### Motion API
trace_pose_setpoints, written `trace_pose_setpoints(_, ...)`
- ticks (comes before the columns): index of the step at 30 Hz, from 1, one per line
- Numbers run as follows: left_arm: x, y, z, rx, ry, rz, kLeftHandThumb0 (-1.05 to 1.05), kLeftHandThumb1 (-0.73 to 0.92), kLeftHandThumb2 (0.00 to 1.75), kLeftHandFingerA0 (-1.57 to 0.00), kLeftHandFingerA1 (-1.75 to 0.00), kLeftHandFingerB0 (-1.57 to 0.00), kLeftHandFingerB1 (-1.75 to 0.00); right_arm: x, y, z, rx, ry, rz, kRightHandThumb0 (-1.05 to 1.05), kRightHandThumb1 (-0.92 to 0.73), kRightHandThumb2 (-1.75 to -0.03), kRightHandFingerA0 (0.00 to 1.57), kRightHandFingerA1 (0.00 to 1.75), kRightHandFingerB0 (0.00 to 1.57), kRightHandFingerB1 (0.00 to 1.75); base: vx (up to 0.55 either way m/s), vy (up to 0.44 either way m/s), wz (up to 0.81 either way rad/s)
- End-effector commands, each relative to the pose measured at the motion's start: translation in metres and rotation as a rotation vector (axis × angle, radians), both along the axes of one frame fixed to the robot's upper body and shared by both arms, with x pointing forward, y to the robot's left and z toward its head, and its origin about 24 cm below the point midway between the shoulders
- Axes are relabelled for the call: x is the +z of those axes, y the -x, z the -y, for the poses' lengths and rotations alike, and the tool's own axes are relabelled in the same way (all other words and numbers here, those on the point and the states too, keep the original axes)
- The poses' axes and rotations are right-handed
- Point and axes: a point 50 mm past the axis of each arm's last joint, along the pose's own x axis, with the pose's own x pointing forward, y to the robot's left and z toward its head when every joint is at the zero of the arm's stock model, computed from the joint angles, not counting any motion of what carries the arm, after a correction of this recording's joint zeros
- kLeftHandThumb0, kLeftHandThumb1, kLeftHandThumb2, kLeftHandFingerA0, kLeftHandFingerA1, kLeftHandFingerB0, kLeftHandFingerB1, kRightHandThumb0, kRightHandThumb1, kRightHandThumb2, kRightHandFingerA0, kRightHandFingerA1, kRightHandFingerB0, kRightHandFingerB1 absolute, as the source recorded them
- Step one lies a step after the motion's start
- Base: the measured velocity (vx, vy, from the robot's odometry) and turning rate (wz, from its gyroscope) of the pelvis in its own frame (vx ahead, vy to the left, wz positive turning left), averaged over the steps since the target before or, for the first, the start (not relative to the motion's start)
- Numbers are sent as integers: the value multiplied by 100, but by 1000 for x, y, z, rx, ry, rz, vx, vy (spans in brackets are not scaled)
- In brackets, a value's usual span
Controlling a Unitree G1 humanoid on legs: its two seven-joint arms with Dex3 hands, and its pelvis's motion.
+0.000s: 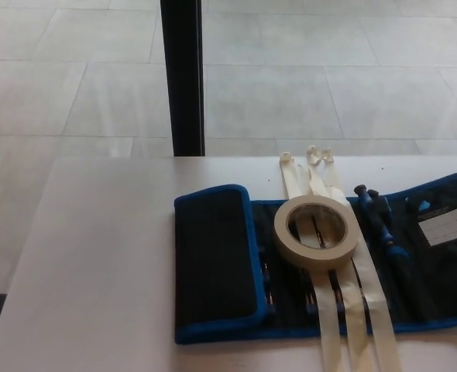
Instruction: The robot uses its right hand to open a black folded toolkit cover kept in the middle of the desk
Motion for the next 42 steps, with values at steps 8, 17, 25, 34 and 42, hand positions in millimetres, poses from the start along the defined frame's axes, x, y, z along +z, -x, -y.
trace_pose_setpoints(8, 5, 7, -8, 29, -3, -14, -99, 92, 77, -29, -48, -27, -34, -7, 101, 86, 267, -177, 9, -59, -71, -61, 112, 88, 35, 67, 0, 0, 0)
trace_pose_setpoints(17, 3, 6, -6, 51, 9, 1, -102, 92, 74, -30, -51, -27, -34, -76, 111, 57, 156, -460, 220, -62, -70, -61, 88, 102, 23, 68, 0, 0, 0)
trace_pose_setpoints(25, 2, 10, -7, 40, 7, -5, -104, 85, 88, -27, -51, -23, -38, -97, 115, 44, 44, -551, 337, -58, -74, -66, 80, 123, 55, 92, 0, 0, 0)
trace_pose_setpoints(34, -2, 14, -4, 52, 12, -22, -96, 92, 75, -23, -45, -24, -32, -111, 132, 40, 53, -576, 315, -55, -70, -69, 82, 130, 63, 113, 0, 0, 0)
trace_pose_setpoints(42, -5, 16, -2, 61, 23, -30, -97, 92, 75, -25, -44, -25, -33, -117, 129, 36, 77, -615, 340, -56, -71, -70, 76, 123, 72, 122, 0, 0, 0)
